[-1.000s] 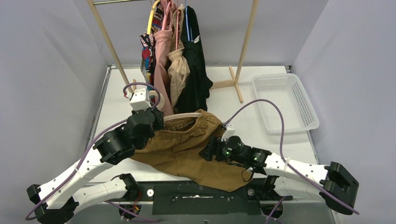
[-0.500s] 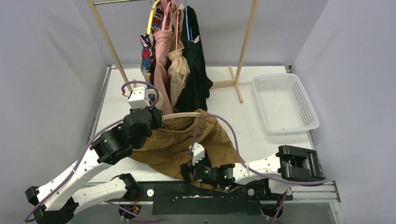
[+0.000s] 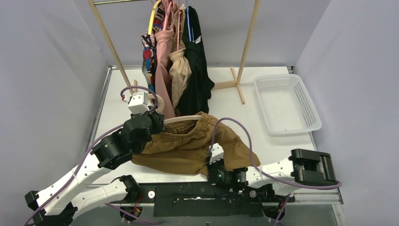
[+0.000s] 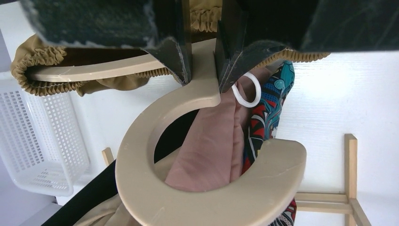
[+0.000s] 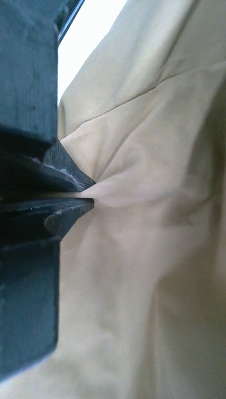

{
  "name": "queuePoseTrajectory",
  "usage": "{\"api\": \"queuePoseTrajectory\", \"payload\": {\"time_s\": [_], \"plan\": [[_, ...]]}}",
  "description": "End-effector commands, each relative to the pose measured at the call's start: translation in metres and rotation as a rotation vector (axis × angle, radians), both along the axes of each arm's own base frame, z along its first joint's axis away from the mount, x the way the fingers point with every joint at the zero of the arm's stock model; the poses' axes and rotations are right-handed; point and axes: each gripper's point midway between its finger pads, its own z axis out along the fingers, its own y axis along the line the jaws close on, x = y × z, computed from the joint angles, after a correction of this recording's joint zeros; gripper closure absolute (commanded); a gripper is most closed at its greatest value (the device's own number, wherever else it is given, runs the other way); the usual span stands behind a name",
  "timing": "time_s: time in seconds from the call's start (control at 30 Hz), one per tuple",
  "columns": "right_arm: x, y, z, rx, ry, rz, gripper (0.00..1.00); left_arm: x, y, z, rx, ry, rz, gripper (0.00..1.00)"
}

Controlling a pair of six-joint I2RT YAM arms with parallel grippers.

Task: Remove the shorts from the hanger
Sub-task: Adjust the shorts on the hanger.

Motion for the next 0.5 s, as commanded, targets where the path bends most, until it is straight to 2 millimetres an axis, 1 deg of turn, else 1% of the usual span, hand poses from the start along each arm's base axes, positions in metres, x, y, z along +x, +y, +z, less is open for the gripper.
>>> {"api": "queuePoseTrajectory", "payload": {"time_s": [0.0, 0.07, 0.13, 0.2, 0.23, 0.27, 0.3, 0.33, 0.4, 0.47], "plan": [[0.034, -0.007, 0.062, 0.198, -0.114, -0.157, 0.95, 0.004, -0.013, 0.031, -0.087, -0.089, -0.048, 1.00], [0.050, -0.014, 0.082, 0.253, -0.107, -0.207, 0.95, 0.003, -0.021, 0.034, -0.081, -0.100, -0.102, 1.00], [0.064, -0.013, 0.109, 0.337, -0.098, -0.202, 0.94, 0.001, -0.029, 0.039, -0.082, -0.113, -0.153, 1.00], [0.073, -0.008, 0.141, 0.446, -0.124, -0.162, 0.91, -0.001, -0.034, 0.047, -0.095, -0.127, -0.185, 1.00], [0.077, -0.009, 0.153, 0.488, -0.144, -0.157, 0.89, -0.001, -0.034, 0.050, -0.100, -0.131, -0.189, 1.00], [0.080, -0.011, 0.161, 0.519, -0.157, -0.162, 0.86, -0.001, -0.035, 0.052, -0.103, -0.133, -0.191, 1.00], [0.084, -0.015, 0.163, 0.524, -0.162, -0.174, 0.81, -0.001, -0.035, 0.054, -0.105, -0.135, -0.189, 1.00], [0.085, -0.016, 0.159, 0.517, -0.148, -0.182, 0.76, -0.001, -0.034, 0.055, -0.106, -0.136, -0.185, 1.00], [0.084, -0.021, 0.138, 0.480, -0.076, -0.220, 0.71, 0.000, -0.033, 0.054, -0.106, -0.132, -0.174, 1.00], [0.076, -0.027, 0.115, 0.454, 0.035, -0.268, 0.68, 0.000, -0.032, 0.053, -0.102, -0.128, -0.169, 1.00]]}}
